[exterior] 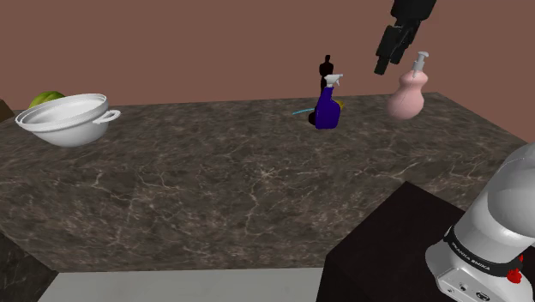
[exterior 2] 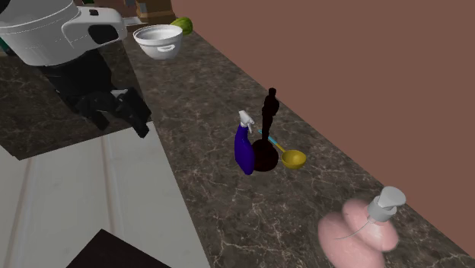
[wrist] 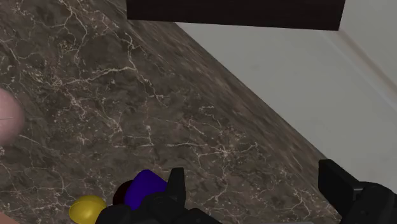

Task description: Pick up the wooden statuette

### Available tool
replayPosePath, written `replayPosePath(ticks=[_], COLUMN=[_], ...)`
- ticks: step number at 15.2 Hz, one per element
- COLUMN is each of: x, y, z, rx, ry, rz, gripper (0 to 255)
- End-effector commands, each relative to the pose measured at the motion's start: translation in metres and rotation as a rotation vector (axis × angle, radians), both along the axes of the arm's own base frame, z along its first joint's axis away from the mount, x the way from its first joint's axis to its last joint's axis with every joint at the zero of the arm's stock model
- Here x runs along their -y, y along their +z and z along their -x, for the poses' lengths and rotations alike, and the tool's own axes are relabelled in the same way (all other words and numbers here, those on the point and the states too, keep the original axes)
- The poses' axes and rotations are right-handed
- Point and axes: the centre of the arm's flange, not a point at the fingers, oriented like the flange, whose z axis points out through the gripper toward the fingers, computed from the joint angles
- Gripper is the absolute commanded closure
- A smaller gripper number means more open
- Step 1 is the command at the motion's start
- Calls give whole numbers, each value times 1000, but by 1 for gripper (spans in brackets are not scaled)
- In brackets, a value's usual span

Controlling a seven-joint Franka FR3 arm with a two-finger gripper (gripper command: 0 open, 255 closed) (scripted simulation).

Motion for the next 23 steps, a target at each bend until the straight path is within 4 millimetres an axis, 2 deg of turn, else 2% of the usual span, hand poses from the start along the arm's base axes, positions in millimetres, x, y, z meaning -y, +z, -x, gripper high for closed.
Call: replayPosePath(ticks=[1, 12, 23], x=[0, 82, 161], y=[0, -39, -69], z=[0, -101, -208], rx=[0, 118, 236], ry=[0, 7, 15], rz=[0, -43, -86], gripper=[0, 0, 0])
